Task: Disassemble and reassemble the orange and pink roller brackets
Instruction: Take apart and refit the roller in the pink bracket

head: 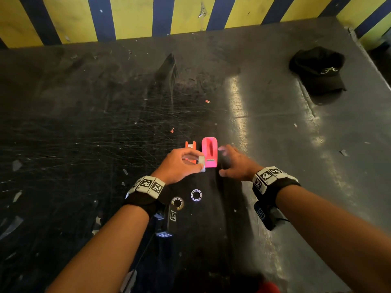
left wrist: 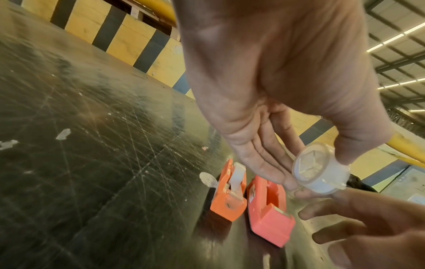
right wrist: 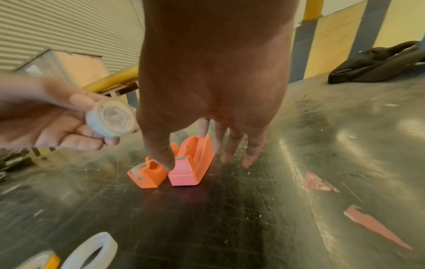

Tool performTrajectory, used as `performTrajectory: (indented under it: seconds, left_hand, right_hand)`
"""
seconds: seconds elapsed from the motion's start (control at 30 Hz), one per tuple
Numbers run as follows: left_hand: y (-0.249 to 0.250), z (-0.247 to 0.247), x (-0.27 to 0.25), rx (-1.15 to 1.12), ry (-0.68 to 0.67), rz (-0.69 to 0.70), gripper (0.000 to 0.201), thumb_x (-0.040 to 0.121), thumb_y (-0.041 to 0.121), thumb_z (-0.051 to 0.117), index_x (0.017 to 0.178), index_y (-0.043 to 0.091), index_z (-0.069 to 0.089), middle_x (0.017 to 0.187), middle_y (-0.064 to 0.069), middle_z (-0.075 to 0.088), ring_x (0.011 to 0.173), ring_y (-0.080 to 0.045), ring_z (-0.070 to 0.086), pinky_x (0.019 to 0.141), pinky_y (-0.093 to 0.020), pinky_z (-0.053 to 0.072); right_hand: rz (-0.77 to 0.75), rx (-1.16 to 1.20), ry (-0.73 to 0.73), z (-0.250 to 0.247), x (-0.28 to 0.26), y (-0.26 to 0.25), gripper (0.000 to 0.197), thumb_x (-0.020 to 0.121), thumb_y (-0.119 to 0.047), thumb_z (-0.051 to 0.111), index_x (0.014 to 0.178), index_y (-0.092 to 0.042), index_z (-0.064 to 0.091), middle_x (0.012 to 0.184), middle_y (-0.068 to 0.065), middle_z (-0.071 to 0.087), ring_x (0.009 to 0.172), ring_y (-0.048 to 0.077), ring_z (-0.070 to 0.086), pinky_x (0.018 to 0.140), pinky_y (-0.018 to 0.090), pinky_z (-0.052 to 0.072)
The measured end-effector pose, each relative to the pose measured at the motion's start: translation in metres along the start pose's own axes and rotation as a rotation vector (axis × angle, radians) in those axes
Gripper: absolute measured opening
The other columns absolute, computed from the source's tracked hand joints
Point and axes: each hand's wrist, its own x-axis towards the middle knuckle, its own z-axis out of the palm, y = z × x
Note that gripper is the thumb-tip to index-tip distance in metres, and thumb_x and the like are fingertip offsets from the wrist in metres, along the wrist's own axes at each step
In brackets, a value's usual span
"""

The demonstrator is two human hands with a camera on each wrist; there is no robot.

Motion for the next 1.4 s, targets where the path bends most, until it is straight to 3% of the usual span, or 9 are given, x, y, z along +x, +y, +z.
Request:
performTrajectory:
  seconds: [0.13, 0.27, 0.47, 0.7, 0.9, 1.03, 1.2, 1.3, 1.4]
  left_hand:
    - [0.009, -0.012, 0.013, 0.018, -0.042, 0.011, 0.036, 0.078, 0.004, 0.084, 0.106, 0.024, 0.075, 0.102, 0.012, 0.074, 0.091, 0.010, 0.070, 0.077, -0.009, 0.054]
    - [0.014, -0.019, 0.027, 0.003, -0.049, -0.029, 0.040, 0.079, 0.002, 0.083, 0.114, 0.017, 0.073, 0.112, 0.002, 0.073, 0.098, -0.009, 0.074, 0.072, -0.020, 0.062]
    - [0.009, -0.024, 0.047, 0.130, -0.047, -0.032, 0.032, 0.075, 0.021, 0.086, 0.104, 0.032, 0.075, 0.108, 0.009, 0.076, 0.097, -0.007, 0.075, 0.092, -0.037, 0.060]
    - [0.018, -0.018, 0.051, 0.297, -0.036, 0.076, 0.032, 0.077, 0.024, 0.086, 0.108, 0.025, 0.075, 0.124, 0.004, 0.059, 0.112, -0.008, 0.059, 0.100, -0.028, 0.048]
    - [0.030, -0.012, 0.044, 0.408, -0.060, 0.107, 0.035, 0.077, 0.027, 0.086, 0.110, 0.025, 0.074, 0.136, 0.004, 0.051, 0.127, -0.013, 0.050, 0.106, -0.030, 0.040]
    - [0.033, -0.009, 0.038, 0.475, -0.069, 0.101, 0.035, 0.077, 0.030, 0.084, 0.111, 0.028, 0.075, 0.136, 0.003, 0.049, 0.132, -0.019, 0.046, 0.110, -0.037, 0.039]
    - [0.038, -0.007, 0.029, 0.489, -0.046, 0.122, 0.040, 0.079, 0.029, 0.083, 0.117, 0.026, 0.072, 0.136, 0.003, 0.050, 0.129, -0.017, 0.048, 0.107, -0.033, 0.038]
    - [0.040, -0.003, 0.022, 0.381, 0.007, 0.159, 0.045, 0.079, 0.023, 0.084, 0.119, 0.022, 0.064, 0.126, 0.004, 0.056, 0.113, -0.011, 0.059, 0.099, -0.034, 0.052]
    - [0.040, -0.002, 0.019, 0.289, 0.061, 0.143, 0.042, 0.083, 0.024, 0.081, 0.116, 0.021, 0.056, 0.118, 0.006, 0.060, 0.108, -0.010, 0.062, 0.092, -0.032, 0.054]
  right_hand:
    - [-0.014, -0.160, 0.036, 0.004, 0.029, -0.001, 0.123, 0.069, -0.032, 0.092, 0.162, -0.024, 0.013, 0.164, 0.010, 0.029, 0.148, 0.037, 0.037, 0.116, 0.056, 0.042]
    - [-0.078, -0.266, 0.092, 0.010, 0.052, 0.000, 0.139, 0.057, -0.043, 0.095, 0.162, -0.028, 0.003, 0.169, 0.006, 0.020, 0.148, 0.041, 0.036, 0.114, 0.061, 0.041]
    - [-0.094, -0.249, 0.112, 0.014, 0.062, 0.001, 0.126, 0.062, -0.042, 0.094, 0.161, -0.023, 0.017, 0.166, 0.004, 0.032, 0.146, 0.037, 0.037, 0.118, 0.060, 0.034]
    - [-0.272, -0.190, 0.162, 0.016, 0.043, 0.010, 0.125, 0.055, -0.062, 0.084, 0.156, -0.027, 0.021, 0.156, -0.001, 0.037, 0.138, 0.026, 0.043, 0.110, 0.055, 0.044]
    - [-0.348, -0.114, 0.196, 0.011, 0.021, 0.000, 0.119, 0.060, -0.055, 0.088, 0.155, -0.028, 0.023, 0.153, -0.003, 0.038, 0.135, 0.022, 0.043, 0.111, 0.049, 0.045]
    - [-0.376, -0.064, 0.196, 0.008, 0.010, -0.006, 0.117, 0.062, -0.047, 0.092, 0.156, -0.025, 0.025, 0.154, 0.000, 0.039, 0.134, 0.020, 0.045, 0.111, 0.038, 0.046]
    - [-0.376, -0.004, 0.207, 0.006, -0.001, -0.009, 0.118, 0.062, -0.042, 0.095, 0.156, -0.027, 0.024, 0.154, -0.002, 0.038, 0.132, 0.018, 0.050, 0.101, 0.025, 0.044]
    - [-0.394, 0.037, 0.214, 0.003, -0.008, -0.013, 0.115, 0.062, -0.039, 0.095, 0.152, -0.031, 0.025, 0.152, -0.003, 0.039, 0.131, 0.016, 0.050, 0.104, 0.032, 0.048]
    - [-0.396, 0.036, 0.208, 0.000, -0.013, -0.016, 0.104, 0.062, -0.037, 0.096, 0.143, -0.031, 0.031, 0.142, -0.006, 0.042, 0.123, 0.014, 0.051, 0.100, 0.035, 0.052]
